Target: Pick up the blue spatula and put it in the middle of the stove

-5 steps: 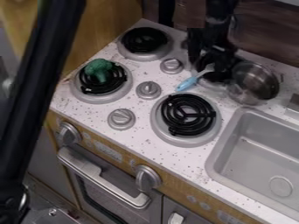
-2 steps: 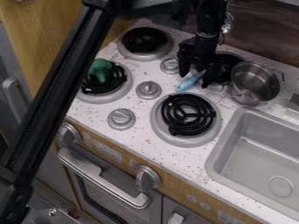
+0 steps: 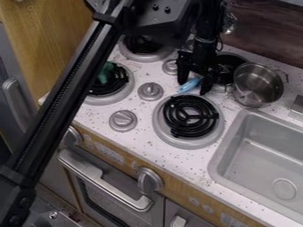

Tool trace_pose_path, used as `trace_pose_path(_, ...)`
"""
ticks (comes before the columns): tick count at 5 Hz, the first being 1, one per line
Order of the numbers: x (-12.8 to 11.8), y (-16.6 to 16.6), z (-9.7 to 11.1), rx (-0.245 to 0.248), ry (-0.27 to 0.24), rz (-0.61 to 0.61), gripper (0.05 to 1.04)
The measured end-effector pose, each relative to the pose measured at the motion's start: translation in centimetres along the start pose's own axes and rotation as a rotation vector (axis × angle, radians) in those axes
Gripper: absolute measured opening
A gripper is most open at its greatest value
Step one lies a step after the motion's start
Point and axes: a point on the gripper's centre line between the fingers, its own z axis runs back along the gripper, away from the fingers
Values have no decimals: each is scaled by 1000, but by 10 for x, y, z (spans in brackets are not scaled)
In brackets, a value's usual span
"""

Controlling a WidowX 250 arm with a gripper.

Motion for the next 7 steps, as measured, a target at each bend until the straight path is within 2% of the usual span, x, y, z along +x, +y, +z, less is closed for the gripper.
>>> trace_pose_path(1, 4, 3, 1, 3, -13, -7, 652)
trace_pose_path(2, 6, 4, 0, 14, -50, -24, 404)
trace_pose_path(3, 7, 4, 5, 20, -93, -41, 348)
trace_pose_path(4, 13, 18, 32, 67, -187, -17, 330)
trace_pose_path(5, 17, 33, 50, 58, -247, 59, 330)
trace_pose_path(6, 11, 71, 50, 63, -196, 134, 330)
trace_pose_path(7, 1, 102, 46, 69, -197, 192, 330)
